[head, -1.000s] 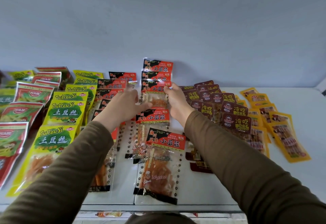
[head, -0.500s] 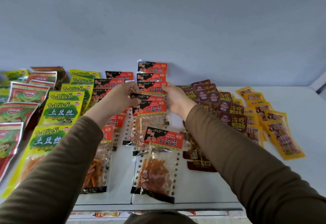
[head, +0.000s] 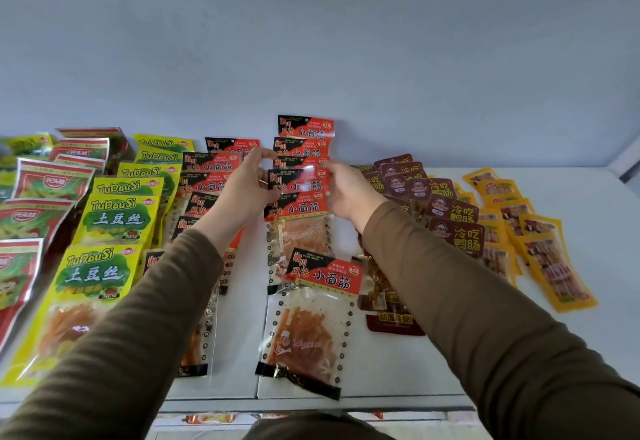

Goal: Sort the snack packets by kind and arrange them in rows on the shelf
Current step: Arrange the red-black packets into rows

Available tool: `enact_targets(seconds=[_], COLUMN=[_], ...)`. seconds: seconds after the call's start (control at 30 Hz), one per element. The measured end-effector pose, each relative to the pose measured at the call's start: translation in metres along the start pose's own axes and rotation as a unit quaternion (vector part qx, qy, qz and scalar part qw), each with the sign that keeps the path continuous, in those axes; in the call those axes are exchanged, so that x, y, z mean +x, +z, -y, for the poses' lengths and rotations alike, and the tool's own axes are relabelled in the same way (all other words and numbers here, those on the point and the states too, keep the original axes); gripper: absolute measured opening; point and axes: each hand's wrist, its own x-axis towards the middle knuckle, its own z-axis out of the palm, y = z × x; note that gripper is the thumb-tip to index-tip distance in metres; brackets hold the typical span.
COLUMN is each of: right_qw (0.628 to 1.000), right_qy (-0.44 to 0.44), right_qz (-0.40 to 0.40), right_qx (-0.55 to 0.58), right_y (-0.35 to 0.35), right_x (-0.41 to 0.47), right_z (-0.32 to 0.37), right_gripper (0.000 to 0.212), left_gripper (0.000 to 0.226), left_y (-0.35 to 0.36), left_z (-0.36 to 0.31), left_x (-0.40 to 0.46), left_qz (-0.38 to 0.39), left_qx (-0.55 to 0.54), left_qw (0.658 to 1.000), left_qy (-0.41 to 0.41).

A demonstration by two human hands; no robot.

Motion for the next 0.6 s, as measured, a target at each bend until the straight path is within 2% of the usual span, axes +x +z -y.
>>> enact_targets(seconds=[0.13, 0.23, 0.3, 0.37, 0.43, 0.5, 0.53, 0.6], right_qw=[0.999, 0.995, 0.996, 0.997, 0.996, 0.995, 0.994, 0.992], right_qy=[-0.022, -0.039, -0.052, -0.065, -0.072, -0.078, -0.081, -0.09], right_qz=[0.043, 0.078, 0.051, 0.014, 0.001, -0.001, -0.006, -0.014], right_qx=[0.009, -0.051, -0.057, -0.047, -0.054, -0.066, -0.074, -0.086], right_y=[-0.005, -0.01, -0.007, -0.003, 0.001, 0.003, 0.003, 0.003], right_x=[-0.002, -0.006, -0.007, -0.008, -0.008, -0.007, -0.007, -0.007], right_z=[-0.001, -0.006, -0.011, -0.016, -0.02, -0.021, -0.021, -0.02], right_gripper=[0.063, 0.05, 0.043, 0.047, 0.047, 0.044, 0.042, 0.041], left_gripper=[0.073, 0.074, 0.072, 0.068, 0.066, 0.062, 0.058, 0.05], left_y=[0.002, 0.001, 0.002, 0.004, 0.006, 0.008, 0.009, 0.013], left_z=[0.006, 0.011, 0.015, 0.015, 0.012, 0.004, -0.004, -0.018], left_x=[0.003, 0.004, 0.005, 0.0, -0.009, -0.029, -0.044, -0.078], left_qz=[0.003, -0.009, -0.019, -0.028, -0.067, -0.103, -0.095, -0.015], left_qx=[-0.04, -0.047, -0.045, -0.031, 0.038, 0.129, 0.156, 0.192], left_qw=[0.999, 0.998, 0.998, 0.999, 0.997, 0.981, 0.973, 0.956], left_qy=[-0.028, -0.031, -0.029, -0.022, 0.021, 0.098, 0.139, 0.22])
